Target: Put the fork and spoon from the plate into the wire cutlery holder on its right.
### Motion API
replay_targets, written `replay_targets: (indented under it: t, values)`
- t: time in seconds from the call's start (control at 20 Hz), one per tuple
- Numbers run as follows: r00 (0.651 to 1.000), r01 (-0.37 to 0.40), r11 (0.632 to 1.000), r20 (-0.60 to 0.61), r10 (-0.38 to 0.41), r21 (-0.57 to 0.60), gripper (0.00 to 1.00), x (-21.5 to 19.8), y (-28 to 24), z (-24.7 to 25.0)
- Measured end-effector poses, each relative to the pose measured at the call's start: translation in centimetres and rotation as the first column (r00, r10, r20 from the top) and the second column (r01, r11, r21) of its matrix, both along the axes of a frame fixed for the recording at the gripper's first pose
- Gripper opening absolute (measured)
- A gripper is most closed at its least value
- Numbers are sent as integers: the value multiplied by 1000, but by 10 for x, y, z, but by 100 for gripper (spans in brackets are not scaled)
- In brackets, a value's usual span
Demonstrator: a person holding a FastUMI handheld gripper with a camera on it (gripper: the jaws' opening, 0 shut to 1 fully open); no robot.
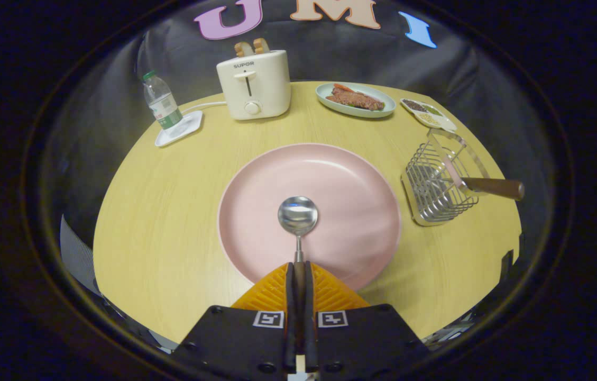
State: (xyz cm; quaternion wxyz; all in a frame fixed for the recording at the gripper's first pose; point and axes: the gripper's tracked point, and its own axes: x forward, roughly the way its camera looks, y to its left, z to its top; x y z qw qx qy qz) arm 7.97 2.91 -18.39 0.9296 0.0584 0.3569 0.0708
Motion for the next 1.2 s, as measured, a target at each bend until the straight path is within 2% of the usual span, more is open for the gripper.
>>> replay_targets:
  t: [0.2,0.3,0.85,1.2]
  values:
    - [1000,-10,998,14,11,-62,3,-6,-4,16]
    - [1000,9,999,24,-8,-46,3,-9,-7,27]
    - [978,210,977,-3,-210,45,3,-12,-53,113]
    - [939,334,939,-116,-324,80,4,10,-96,129]
